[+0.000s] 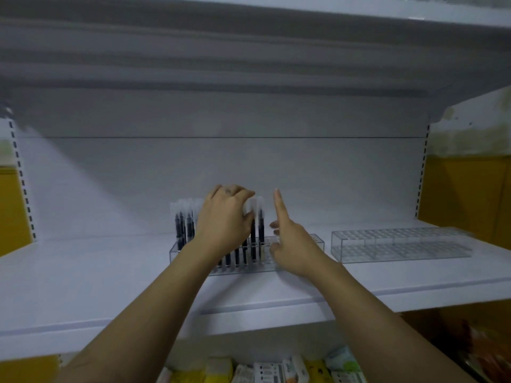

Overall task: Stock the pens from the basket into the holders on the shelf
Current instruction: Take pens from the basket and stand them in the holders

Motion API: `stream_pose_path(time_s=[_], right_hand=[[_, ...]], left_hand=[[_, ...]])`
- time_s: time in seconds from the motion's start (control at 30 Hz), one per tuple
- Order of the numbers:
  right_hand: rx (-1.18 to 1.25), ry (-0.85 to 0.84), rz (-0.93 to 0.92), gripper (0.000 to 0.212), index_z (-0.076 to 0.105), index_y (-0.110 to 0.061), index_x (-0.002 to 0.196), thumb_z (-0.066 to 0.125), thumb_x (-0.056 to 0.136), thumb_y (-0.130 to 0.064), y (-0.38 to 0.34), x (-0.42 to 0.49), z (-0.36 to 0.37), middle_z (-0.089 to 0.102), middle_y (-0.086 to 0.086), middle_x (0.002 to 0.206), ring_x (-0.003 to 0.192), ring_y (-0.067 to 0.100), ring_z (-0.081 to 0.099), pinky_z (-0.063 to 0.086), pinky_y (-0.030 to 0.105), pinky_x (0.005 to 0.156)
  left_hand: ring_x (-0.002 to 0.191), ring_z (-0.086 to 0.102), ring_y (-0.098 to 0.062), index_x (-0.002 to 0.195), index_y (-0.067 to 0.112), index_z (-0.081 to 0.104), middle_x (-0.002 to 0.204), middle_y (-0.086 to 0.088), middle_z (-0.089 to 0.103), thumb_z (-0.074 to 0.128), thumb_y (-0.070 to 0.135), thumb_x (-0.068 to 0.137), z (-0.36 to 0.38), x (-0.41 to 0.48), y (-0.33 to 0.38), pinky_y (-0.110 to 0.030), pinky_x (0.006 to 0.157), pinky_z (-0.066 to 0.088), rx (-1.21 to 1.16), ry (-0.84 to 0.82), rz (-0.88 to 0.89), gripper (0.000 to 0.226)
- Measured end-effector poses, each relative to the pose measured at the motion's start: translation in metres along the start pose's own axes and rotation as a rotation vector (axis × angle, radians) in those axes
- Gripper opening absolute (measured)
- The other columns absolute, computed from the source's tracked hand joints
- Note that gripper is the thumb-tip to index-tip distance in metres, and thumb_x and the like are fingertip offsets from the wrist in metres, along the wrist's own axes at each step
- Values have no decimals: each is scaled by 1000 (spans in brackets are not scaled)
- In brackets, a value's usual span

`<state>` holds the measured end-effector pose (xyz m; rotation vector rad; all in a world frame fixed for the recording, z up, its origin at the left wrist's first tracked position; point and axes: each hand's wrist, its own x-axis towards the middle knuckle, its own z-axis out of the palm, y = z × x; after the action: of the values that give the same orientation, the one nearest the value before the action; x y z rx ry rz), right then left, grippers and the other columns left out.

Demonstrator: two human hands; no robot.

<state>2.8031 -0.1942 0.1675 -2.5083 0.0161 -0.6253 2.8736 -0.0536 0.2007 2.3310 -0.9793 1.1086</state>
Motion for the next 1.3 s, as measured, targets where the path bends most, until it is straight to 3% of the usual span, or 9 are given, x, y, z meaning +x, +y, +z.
stream_pose_path(time_s=[0.07,0.2,0.37,0.67,0.83,1.0,1.3], right_hand=[[9,61,-15,108,-24,-48,144,60,90,-7,0,-9,1,39,5,147,97,21,60,50,31,81],[-5,126,-62,89,-6,-46,150,56,94,-17,0,-30,-2,37,-3,144,111,21,52,43,29,86],[-108,109,-51,73,10,-35,153,54,96,-27,4,-62,-16,28,-6,151,134,18,36,35,33,108],[-227,133,40,68,23,-31,151,59,93,-35,25,-148,-23,30,-5,151,134,17,37,32,30,107],[-211,79,95,69,21,-29,152,59,94,-32,42,-203,-10,28,-6,152,138,13,30,26,22,107],[-277,-18,241,67,24,-27,151,55,95,-44,76,-253,18,28,-4,154,138,18,32,34,34,110],[-219,-236,429,65,34,-24,148,62,92,-40,150,-330,101,38,1,147,132,21,41,39,31,100]], left_hand=[[120,52,-22,131,20,57,131,-1,59,64,27,89,-7,-7,2,-37,114,24,-2,22,2,44],[116,55,-24,128,18,59,125,-2,62,66,24,86,-18,-25,8,-38,107,33,-4,32,32,43],[114,56,-21,130,19,57,124,0,63,65,28,87,-26,-52,25,-35,103,38,-32,-20,84,45],[113,53,-20,131,24,53,125,2,59,57,40,90,-18,-124,67,-33,95,38,-98,-151,151,44],[116,50,-18,132,25,51,125,4,58,54,43,90,3,-173,92,-32,96,34,-141,-251,198,45],[120,47,-18,134,28,49,129,6,54,49,51,92,33,-224,109,-32,97,31,-191,-369,169,47],[124,46,-19,133,28,50,133,4,55,49,62,88,110,-324,126,-35,101,31,-250,-677,114,57]])
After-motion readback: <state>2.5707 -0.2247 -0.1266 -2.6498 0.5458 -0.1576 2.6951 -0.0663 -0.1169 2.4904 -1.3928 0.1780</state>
